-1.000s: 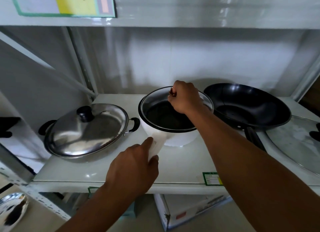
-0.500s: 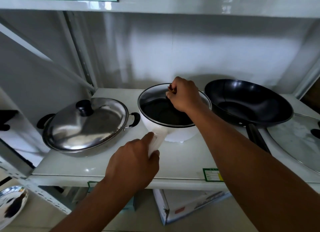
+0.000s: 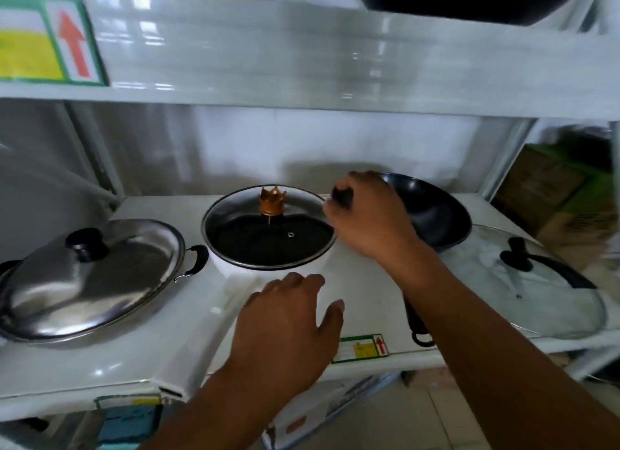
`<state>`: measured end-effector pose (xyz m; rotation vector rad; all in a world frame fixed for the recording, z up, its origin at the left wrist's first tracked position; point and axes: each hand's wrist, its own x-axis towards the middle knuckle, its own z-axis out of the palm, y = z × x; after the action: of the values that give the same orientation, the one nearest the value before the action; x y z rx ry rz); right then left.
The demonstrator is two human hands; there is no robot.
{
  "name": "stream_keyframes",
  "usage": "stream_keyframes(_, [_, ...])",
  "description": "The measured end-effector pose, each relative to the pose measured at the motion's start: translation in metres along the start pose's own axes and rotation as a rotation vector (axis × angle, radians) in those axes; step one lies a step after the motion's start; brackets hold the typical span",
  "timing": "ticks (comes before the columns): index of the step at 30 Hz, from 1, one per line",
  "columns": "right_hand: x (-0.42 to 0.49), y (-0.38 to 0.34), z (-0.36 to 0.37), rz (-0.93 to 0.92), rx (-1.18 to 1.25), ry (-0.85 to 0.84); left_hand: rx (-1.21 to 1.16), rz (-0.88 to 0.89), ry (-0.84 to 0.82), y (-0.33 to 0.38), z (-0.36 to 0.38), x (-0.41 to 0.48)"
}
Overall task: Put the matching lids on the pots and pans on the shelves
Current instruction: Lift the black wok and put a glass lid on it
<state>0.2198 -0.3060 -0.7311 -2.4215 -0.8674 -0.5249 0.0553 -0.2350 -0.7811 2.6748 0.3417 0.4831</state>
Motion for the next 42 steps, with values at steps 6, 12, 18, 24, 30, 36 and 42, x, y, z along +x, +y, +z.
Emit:
stream_keyframes(6, [-0.041, 0.138, -0.11, 0.498, -0.175, 0.21, -0.187, -0.012, -0.215, 0.046, 0.023, 0.027])
stream_keyframes(12, [-0.081, 0.281, -0.105, 0.761, -0.464, -0.179, -0.264, -0.144, -0.319, 0.072, 0.065, 0.074])
stream_keyframes(18, [-0.089, 0.34, -0.085, 0.632, -0.43, -0.271, -0.245, -0.138, -0.349, 0.103, 0.112, 0.082])
stream_keyframes(24, [-0.089, 0.358, -0.078, 0.435, -0.378, -0.245, -0.137, -0.097, -0.308, 0.111, 0.132, 0.092])
stream_keyframes(30, [-0.096, 0.359, -0.078, 0.5, -0.297, -0.159, -0.089, -0.099, -0.291, 0.111, 0.133, 0.091])
stream_keyframes(36, [-0.119, 0.349, -0.098, 0.545, -0.297, -0.152, -0.159, -0.127, -0.333, 0.112, 0.126, 0.095])
stream_keyframes(42, [-0.14, 0.329, -0.145, 0.519, -0.247, -0.004, -0.202, -0.169, -0.337, 0.106, 0.119, 0.093])
